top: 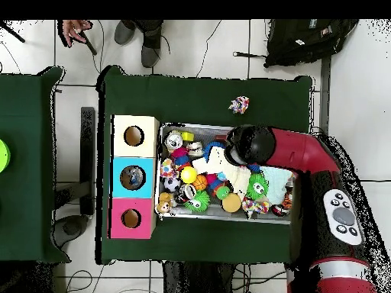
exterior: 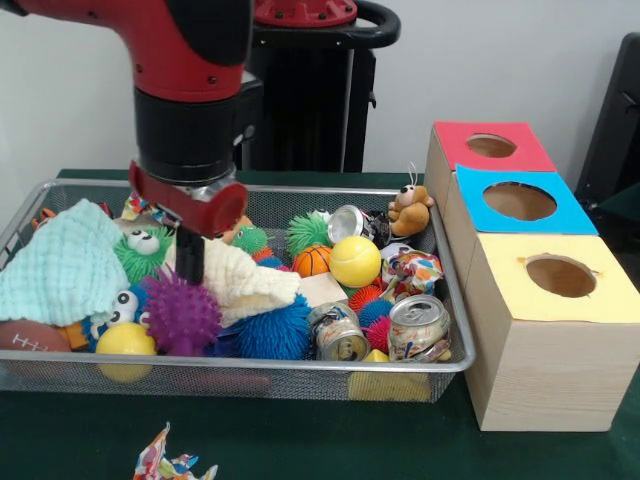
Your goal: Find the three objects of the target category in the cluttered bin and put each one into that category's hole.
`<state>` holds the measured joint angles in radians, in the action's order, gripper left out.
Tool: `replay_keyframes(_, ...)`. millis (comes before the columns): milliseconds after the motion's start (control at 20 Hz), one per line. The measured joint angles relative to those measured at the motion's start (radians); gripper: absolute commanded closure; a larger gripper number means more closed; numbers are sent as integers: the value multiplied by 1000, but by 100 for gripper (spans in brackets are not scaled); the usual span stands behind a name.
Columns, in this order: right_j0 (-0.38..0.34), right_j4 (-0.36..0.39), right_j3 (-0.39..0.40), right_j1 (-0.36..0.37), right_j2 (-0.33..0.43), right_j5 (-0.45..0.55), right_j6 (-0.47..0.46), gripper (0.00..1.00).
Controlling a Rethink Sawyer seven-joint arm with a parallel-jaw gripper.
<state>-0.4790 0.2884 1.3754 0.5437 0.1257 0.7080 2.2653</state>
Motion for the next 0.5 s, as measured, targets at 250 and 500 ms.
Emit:
replay_keyframes(250,-32,31,-20,-12,0,0,0,100)
replay_keyframes(500,-62,54,-41,-22,1,0,0,100)
